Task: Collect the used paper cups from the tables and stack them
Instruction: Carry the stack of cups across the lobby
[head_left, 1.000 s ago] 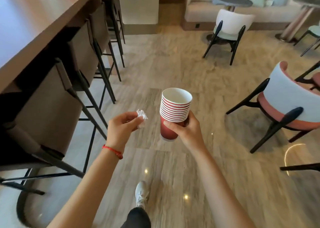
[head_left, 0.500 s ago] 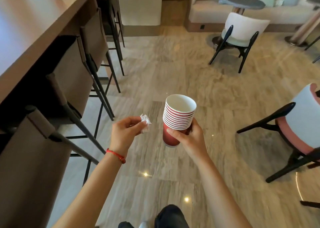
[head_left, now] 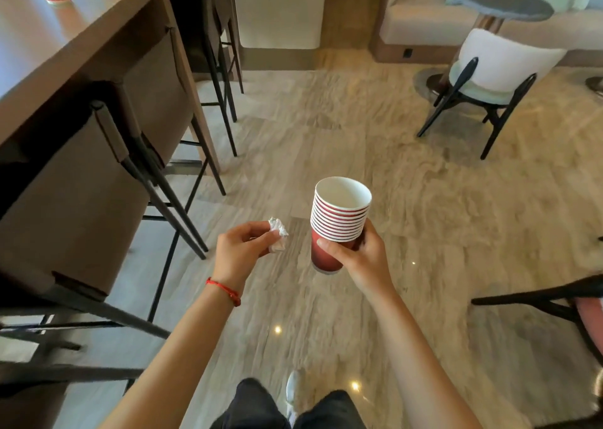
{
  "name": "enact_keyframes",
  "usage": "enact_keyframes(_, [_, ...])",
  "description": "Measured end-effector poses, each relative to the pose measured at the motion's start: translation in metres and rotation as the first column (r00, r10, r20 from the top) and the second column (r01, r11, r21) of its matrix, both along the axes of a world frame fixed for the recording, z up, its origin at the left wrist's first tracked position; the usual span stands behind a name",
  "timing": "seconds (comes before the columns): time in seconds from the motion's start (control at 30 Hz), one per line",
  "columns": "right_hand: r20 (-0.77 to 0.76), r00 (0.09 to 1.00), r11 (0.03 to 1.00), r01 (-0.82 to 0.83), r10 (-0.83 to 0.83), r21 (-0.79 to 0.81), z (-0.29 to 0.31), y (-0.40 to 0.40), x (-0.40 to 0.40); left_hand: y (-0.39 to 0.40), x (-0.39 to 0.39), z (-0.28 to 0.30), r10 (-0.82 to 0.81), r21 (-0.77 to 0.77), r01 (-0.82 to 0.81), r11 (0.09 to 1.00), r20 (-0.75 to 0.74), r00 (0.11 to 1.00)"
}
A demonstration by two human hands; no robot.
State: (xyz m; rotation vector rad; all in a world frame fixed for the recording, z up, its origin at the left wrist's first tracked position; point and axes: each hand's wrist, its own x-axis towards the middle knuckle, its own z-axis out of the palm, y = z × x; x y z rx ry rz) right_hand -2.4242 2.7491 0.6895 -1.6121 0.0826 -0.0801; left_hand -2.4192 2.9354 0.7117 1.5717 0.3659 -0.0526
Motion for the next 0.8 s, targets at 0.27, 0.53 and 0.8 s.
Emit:
enact_keyframes(0.27, [-0.008,1.0,1.0,-0.019,0.019,0.018,0.0,-0.01,0.141,-0.01,0.142,0.002,0.039,0.004,-0.039,0.999,-0.009,0.999])
enact_keyframes(0.53, [0.02,1.0,0.999,-0.023,0.022,0.027,0.007,0.002,0.325,0.004,0.322,0.008,0.055,-0.015,-0.054,0.998,0.028,0.998])
enact_keyframes(0.8, [0.037,0.999,1.0,0.005,-0.005,-0.002,0.026,0.004,0.484,0.022,0.485,0.027,0.074,0.007,-0.075,0.997,0.052,0.996])
